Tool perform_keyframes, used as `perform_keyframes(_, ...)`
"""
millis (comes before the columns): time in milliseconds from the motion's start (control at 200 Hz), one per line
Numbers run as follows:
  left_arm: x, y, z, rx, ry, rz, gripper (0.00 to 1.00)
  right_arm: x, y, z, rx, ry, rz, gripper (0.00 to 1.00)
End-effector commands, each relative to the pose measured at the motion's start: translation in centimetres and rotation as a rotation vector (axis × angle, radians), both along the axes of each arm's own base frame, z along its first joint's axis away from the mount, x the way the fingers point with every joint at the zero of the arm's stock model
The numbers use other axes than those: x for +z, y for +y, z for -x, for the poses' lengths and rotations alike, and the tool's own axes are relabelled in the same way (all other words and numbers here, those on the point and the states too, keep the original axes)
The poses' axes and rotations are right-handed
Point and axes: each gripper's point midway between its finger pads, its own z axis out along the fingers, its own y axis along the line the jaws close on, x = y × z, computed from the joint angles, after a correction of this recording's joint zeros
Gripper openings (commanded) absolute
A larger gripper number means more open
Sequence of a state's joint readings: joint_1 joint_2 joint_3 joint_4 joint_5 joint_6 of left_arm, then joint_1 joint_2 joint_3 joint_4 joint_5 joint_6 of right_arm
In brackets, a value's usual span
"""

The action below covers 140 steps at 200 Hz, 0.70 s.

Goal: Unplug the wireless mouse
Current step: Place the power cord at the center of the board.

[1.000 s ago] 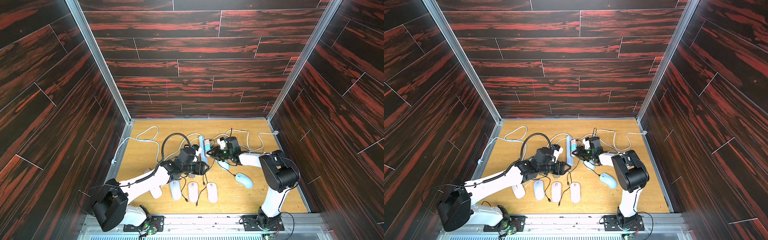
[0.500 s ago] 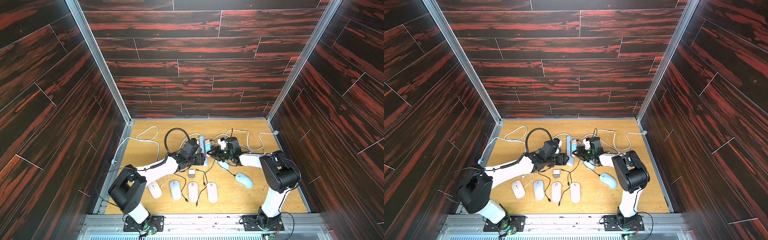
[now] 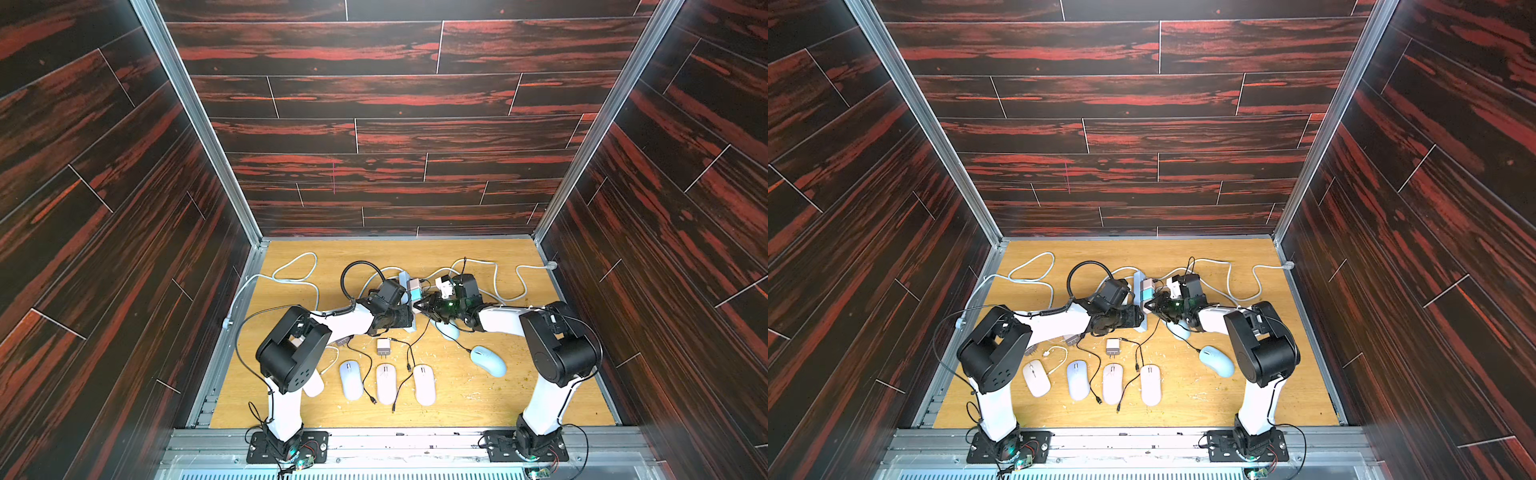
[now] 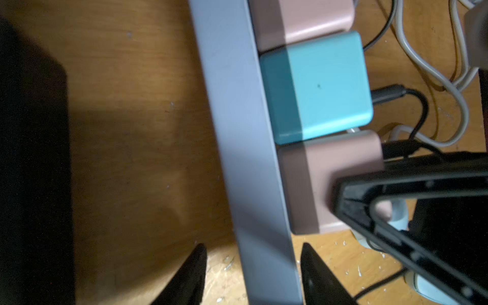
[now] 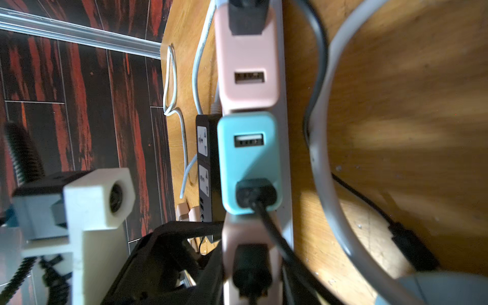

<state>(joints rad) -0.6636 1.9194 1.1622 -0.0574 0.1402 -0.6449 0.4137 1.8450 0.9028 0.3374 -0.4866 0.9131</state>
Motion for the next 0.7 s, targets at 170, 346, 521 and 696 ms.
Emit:
perform_keyframes(170, 0.4, -1.0, -0.7, 0.006, 0.021, 0.074, 0.39, 2.3, 0.2, -0.5, -0.002, -0.043, -0.031, 0.16)
perform_keyframes(346, 0.2, -0.5, -1.4, 0.045, 0.033, 0.105, 0.25, 2.7, 0.5, -1.2, 0.006, -0.060, -0.025, 0.16)
perform_keyframes(521, -0.1, 0.2, -3.4, 0.099, 0.053, 0.154, 0.03, 3.4, 1.2, -3.3, 0.028, -0.106, 0.011, 0.13)
perform_keyframes(696, -0.2, 0.6, -5.6, 0.142, 0.072, 0.214, 0.00, 3.2, 1.9, -5.1, 0.044, -0.109, 0.037, 0.12)
